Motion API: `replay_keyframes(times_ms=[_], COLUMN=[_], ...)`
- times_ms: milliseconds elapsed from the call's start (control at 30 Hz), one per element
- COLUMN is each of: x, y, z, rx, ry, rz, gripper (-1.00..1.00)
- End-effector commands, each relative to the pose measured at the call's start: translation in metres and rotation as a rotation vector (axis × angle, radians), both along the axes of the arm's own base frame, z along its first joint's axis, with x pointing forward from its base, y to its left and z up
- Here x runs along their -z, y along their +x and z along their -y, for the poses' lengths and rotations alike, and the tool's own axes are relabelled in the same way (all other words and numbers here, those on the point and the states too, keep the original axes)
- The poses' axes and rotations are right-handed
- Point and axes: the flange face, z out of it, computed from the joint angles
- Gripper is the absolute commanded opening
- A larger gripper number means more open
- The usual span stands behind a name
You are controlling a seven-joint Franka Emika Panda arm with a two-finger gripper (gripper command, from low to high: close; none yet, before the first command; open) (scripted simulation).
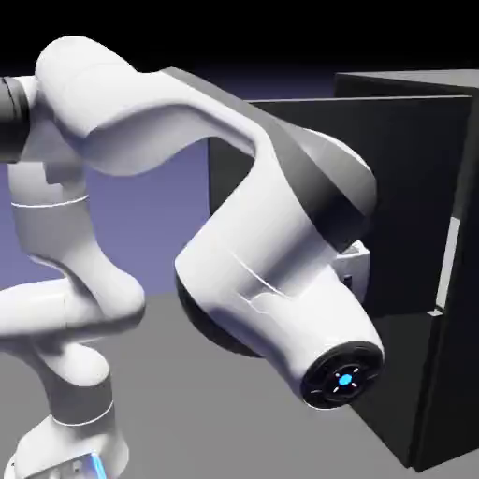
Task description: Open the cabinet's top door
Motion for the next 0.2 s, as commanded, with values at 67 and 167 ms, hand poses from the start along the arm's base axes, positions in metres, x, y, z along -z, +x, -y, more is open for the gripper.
replay_keyframes(times_ms=[67,167], x=[0.000,0.000], y=[0.007,0.011], z=[0.020,0.030], rx=[-0.066,-0.098], ry=[0.000,0.000], rz=[0.000,0.000], gripper=[-1.00,1.00])
